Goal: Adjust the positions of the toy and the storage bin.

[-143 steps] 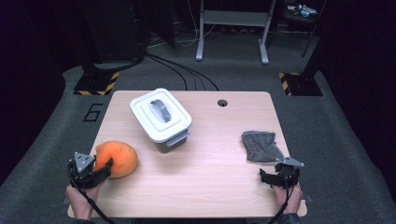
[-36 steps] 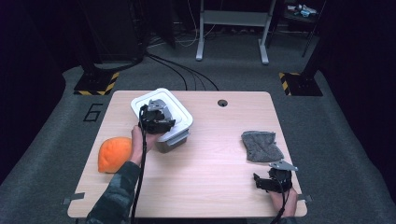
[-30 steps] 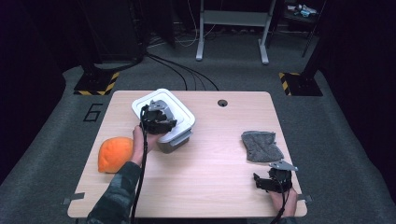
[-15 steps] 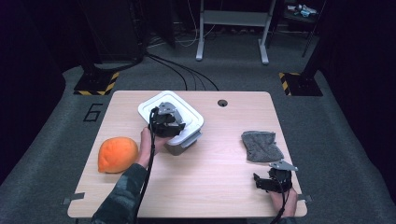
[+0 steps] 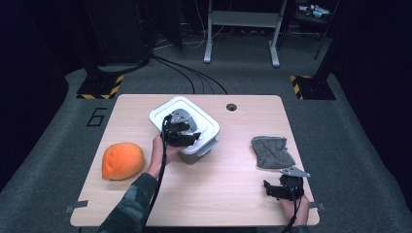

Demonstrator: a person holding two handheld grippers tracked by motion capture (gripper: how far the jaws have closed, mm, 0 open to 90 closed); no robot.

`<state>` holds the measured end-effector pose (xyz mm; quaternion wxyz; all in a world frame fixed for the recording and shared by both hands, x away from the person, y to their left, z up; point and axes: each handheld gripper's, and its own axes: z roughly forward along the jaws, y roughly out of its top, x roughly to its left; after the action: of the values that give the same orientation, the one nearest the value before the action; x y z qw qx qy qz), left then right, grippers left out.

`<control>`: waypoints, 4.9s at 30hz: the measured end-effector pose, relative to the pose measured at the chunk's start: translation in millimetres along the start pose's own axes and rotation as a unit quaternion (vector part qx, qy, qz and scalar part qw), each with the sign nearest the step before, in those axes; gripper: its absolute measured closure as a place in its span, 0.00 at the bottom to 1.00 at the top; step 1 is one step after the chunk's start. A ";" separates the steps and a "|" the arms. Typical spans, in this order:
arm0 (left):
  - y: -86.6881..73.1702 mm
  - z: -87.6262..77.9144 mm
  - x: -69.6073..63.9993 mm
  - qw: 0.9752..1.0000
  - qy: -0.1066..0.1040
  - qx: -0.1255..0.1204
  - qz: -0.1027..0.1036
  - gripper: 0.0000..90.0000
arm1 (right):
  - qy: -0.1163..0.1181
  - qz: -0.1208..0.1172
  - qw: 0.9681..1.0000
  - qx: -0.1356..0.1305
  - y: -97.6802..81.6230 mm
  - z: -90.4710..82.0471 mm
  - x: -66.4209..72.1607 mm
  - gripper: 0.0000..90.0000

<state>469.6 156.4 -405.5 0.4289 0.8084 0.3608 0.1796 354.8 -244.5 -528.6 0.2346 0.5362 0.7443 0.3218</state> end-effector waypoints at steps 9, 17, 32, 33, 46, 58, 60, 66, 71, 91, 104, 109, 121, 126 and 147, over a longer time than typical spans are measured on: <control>-6.3 -27.7 -0.3 1.000 0.008 -0.014 -0.009 0.25 | 0.007 0.003 1.000 0.000 0.3 -2.5 -0.7 0.08; -22.0 -55.7 -7.3 1.000 0.016 -0.021 -0.001 0.17 | 0.019 -0.005 1.000 -0.008 12.3 -13.6 6.4 0.07; -69.6 -73.4 -29.9 1.000 -0.002 -0.003 0.007 0.13 | 0.065 -0.047 0.997 -0.019 65.2 -16.5 32.7 0.02; -72.7 -72.2 -31.6 1.000 -0.003 -0.001 0.006 0.13 | 0.068 -0.046 0.996 -0.021 69.6 -16.6 36.1 0.02; -129.4 -45.7 -49.9 0.999 -0.017 0.042 0.007 0.12 | 0.108 -0.082 0.990 -0.036 120.3 -14.3 58.9 0.01; -164.5 -32.0 -47.3 0.998 0.008 0.066 0.004 0.12 | 0.137 -0.120 0.982 -0.046 171.6 -6.7 89.4 0.01; -167.2 -30.9 -45.0 0.998 0.011 0.065 0.000 0.12 | 0.144 -0.123 0.981 -0.046 178.4 -3.6 95.0 0.01; -172.4 -31.0 -34.1 0.997 0.024 0.067 -0.016 0.12 | 0.156 -0.139 0.977 -0.044 196.9 7.0 111.5 0.02; -172.1 -29.4 -32.7 0.997 0.032 0.073 -0.006 0.12 | 0.171 -0.149 0.973 -0.047 213.7 13.9 125.2 0.10; -172.3 -29.2 -26.6 0.997 0.035 0.070 -0.009 0.12 | 0.203 -0.189 0.960 -0.030 251.4 54.0 179.5 0.48; -172.4 -29.3 -26.9 0.997 0.035 0.070 -0.009 0.12 | 0.199 -0.159 0.967 -0.014 254.0 69.1 188.6 0.72; -172.2 -30.2 -26.7 0.997 0.034 0.076 -0.005 0.12 | 0.176 -0.123 0.977 -0.010 249.8 64.6 193.3 0.74; -172.3 -30.0 -26.9 0.997 0.033 0.074 -0.006 0.13 | 0.145 -0.100 0.984 0.001 236.6 45.5 204.7 0.71; -172.4 -30.3 -26.8 0.997 0.033 0.075 -0.004 0.13 | 0.181 -0.131 0.975 -0.016 251.9 45.2 202.5 0.55; -173.5 -29.3 -27.7 0.997 0.032 0.064 -0.013 0.13 | 0.125 -0.062 0.990 0.000 271.5 56.8 227.8 0.74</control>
<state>358.8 217.0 -531.1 0.3672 0.8232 0.3955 0.1764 498.2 43.8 -369.9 0.1592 0.4449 0.7995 0.3708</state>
